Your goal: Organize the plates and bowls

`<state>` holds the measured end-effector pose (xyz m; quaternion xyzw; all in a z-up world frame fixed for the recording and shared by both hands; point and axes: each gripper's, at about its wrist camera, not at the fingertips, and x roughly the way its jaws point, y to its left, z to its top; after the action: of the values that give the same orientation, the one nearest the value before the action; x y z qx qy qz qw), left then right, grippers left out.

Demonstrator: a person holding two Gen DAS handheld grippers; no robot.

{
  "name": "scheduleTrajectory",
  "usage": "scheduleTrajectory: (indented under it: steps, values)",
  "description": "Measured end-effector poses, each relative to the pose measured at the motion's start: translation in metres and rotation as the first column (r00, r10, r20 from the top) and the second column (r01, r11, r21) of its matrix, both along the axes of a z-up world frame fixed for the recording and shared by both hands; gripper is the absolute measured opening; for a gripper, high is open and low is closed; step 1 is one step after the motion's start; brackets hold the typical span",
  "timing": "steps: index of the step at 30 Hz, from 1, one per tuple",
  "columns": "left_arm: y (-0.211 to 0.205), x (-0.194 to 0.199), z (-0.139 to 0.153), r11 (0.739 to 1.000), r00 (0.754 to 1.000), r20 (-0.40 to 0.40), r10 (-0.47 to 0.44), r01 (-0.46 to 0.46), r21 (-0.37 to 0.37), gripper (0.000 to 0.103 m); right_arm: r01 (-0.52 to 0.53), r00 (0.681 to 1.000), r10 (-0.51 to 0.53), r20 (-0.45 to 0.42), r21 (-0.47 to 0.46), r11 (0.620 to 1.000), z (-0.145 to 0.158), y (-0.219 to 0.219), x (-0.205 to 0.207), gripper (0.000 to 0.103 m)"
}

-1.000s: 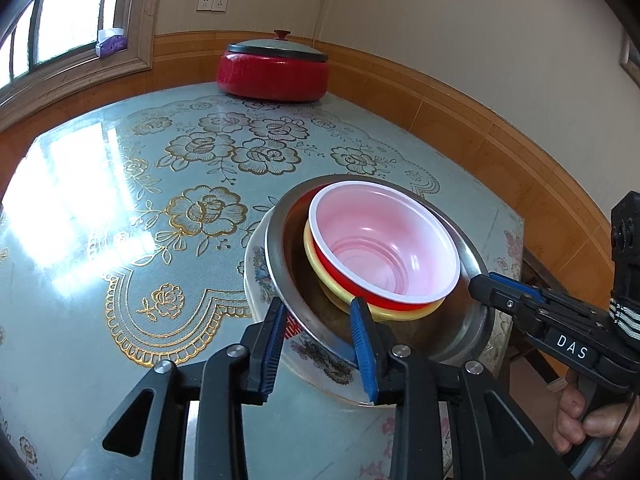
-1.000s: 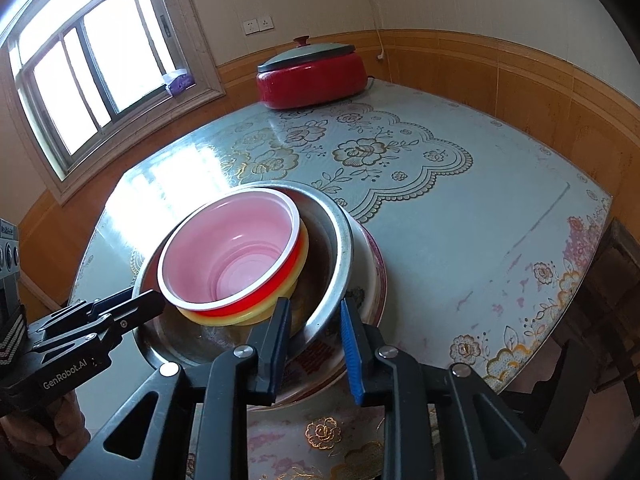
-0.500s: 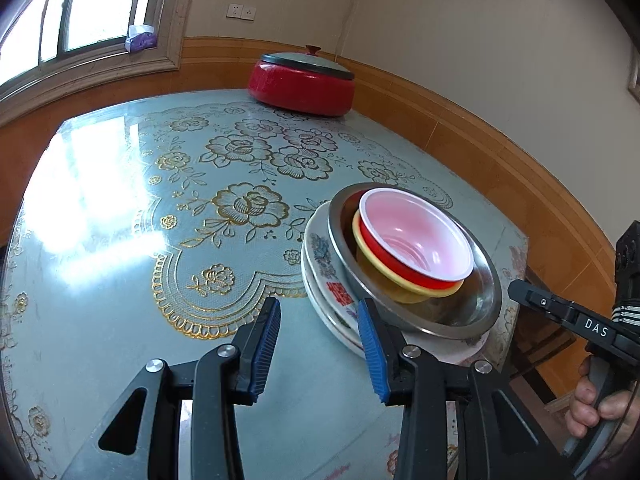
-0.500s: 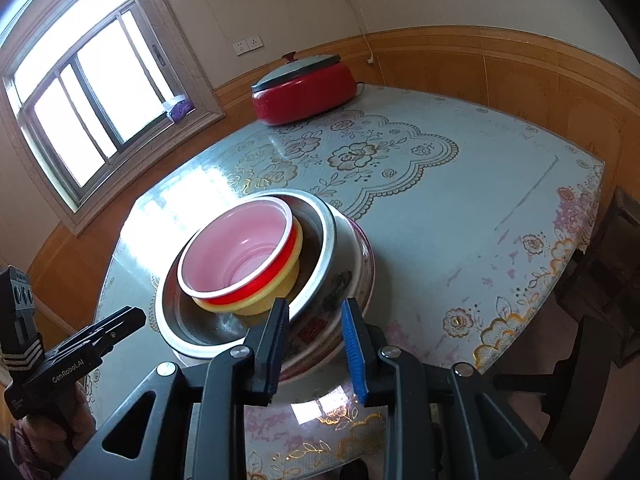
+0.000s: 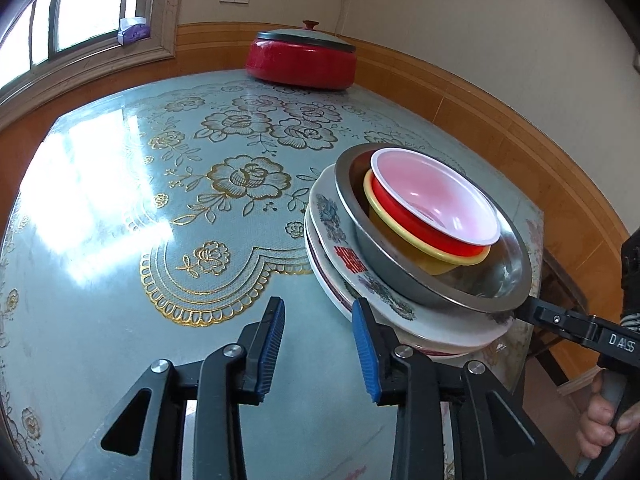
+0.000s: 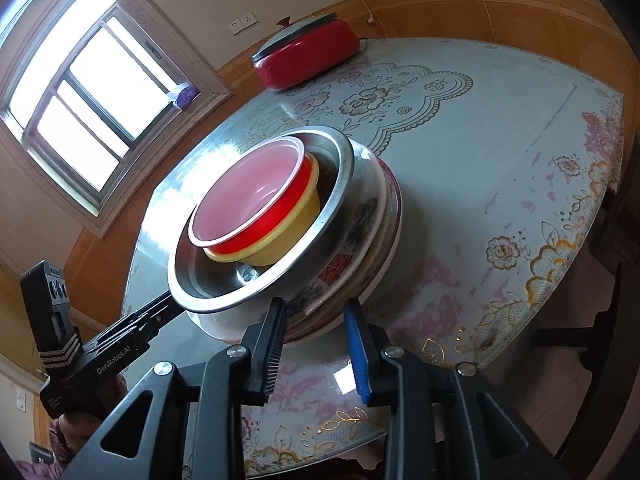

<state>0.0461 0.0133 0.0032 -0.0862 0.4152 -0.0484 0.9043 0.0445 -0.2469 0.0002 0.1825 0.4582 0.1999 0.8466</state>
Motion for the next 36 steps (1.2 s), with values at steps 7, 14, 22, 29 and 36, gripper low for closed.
scheduleTrajectory:
  steps: [7,14,22,29,36]
  values:
    - [-0.001,0.001,-0.001,1.0,1.0,-0.002,-0.019,0.019,-0.01,0.03,0.017,1.0,-0.017,-0.004,-0.026,1.0,0.002,-0.003,0.001,0.029]
    - [0.002,0.0,-0.003,1.0,1.0,-0.004,0.002,-0.002,-0.02,0.039,0.002,1.0,-0.002,0.002,-0.067,0.998,0.003,0.004,0.003,0.033]
    - [0.001,-0.016,0.0,0.995,0.996,0.006,0.093,-0.093,0.028,0.045,-0.046,0.996,0.061,0.064,-0.205,0.978,0.004,0.026,0.004,0.052]
    - [-0.016,-0.043,0.011,0.981,0.985,0.041,0.168,-0.171,0.095,0.062,-0.037,0.994,0.06,0.089,-0.242,0.97,0.007,0.021,-0.01,0.068]
    - [-0.04,-0.067,0.019,0.971,0.979,0.054,0.198,-0.203,0.129,0.075,-0.031,0.989,0.08,0.123,-0.354,0.935,0.01,0.022,-0.033,0.069]
